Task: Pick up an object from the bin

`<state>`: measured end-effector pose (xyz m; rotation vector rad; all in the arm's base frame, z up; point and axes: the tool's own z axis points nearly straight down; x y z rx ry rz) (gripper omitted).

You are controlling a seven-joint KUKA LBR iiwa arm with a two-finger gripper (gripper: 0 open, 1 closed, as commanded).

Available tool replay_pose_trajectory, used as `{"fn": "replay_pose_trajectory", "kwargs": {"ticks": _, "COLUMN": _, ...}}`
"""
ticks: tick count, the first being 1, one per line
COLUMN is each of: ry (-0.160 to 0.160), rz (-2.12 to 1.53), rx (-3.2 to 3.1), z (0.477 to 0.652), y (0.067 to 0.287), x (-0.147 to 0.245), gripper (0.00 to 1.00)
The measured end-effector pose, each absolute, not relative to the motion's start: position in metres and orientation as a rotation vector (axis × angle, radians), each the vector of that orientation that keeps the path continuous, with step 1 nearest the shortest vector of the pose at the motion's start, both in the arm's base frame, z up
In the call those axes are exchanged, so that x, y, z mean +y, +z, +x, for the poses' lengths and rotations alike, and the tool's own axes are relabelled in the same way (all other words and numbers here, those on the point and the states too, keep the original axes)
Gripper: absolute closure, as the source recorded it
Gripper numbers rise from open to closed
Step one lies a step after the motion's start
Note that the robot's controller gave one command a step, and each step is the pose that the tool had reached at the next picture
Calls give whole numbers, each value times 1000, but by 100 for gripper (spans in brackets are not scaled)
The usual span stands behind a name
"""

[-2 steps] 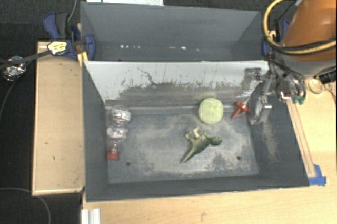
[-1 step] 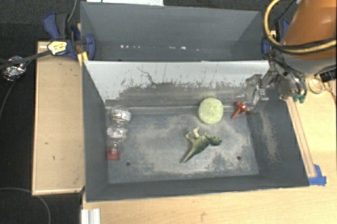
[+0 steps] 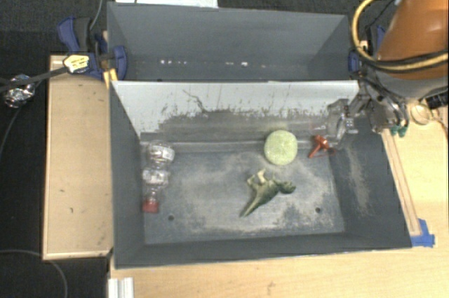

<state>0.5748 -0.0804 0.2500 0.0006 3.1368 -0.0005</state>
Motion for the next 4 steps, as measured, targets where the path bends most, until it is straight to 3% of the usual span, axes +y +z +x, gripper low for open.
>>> {"fn": "replay_pose_trajectory", "kwargs": {"ticks": 1, "ry": -3, "rz": -114, "rx": 3129, "z": 576, "y": 216, "x": -73, "gripper": 100}}
{"fn": "replay_pose_trajectory", "kwargs": {"ticks": 2, "ry": 1, "rz": -423, "rx": 3108, "z": 580, "y": 112, "x": -29, "gripper": 0}}
{"fn": "replay_pose_trajectory", "kwargs": {"ticks": 3, "ry": -1, "rz": -421, "rx": 3105, "z": 581, "y": 113, "x": -29, "gripper": 0}}
{"fn": "replay_pose_trajectory", "kwargs": {"ticks": 4, "ry": 0, "rz": -391, "rx": 3104, "z": 565, "y": 93, "x": -28, "gripper": 0}}
